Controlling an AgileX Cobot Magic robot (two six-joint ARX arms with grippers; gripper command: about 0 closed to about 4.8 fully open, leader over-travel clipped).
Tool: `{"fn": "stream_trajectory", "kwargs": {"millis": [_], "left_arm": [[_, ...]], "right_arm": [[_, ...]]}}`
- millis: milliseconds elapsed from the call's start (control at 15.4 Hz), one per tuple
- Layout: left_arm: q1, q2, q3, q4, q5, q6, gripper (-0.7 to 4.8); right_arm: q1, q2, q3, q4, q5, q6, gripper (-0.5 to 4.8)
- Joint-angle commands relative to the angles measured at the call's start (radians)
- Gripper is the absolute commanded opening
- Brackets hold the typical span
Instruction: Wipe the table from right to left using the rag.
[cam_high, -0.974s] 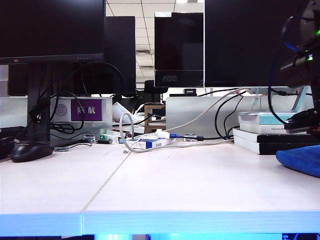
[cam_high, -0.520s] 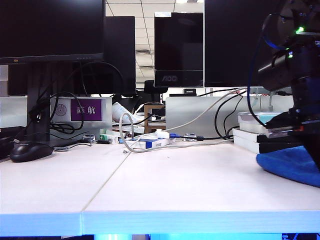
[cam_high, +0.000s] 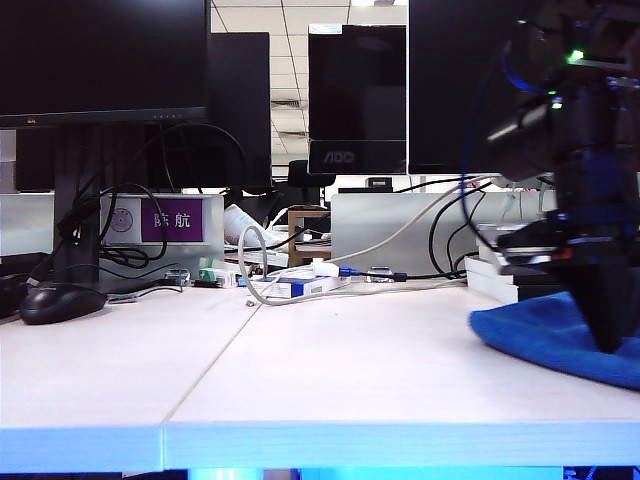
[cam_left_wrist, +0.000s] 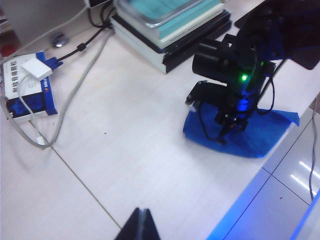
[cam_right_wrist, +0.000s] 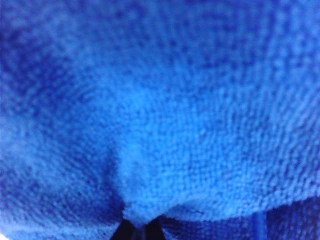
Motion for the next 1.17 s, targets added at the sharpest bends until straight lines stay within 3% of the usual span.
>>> {"fn": "stream_trajectory", "kwargs": {"millis": [65, 325, 910, 1169], "left_arm": [[-0.002, -0.002, 0.008, -0.001, -0.001, 0.000, -0.05], [-0.002, -0.002, 0.008, -0.020, -0.004, 0.001, -0.05], [-0.002, -0.002, 0.008, -0.045, -0.023, 0.001, -0.05], [-0.002, -0.002, 0.008, -0.046, -0.022, 0.000, -0.05]], "right_arm": [[0.054, 0.018, -0.013, 0.063, -0.052, -0.002, -0.06], [0.152, 0.018, -0.013, 0.117, -0.052, 0.000, -0.06], [0.220, 0.053, 0.009, 0.167, -0.114, 0.015, -0.06], [0.312, 0.087, 0.080, 0.195, -0.114, 0.015, -0.06]]}}
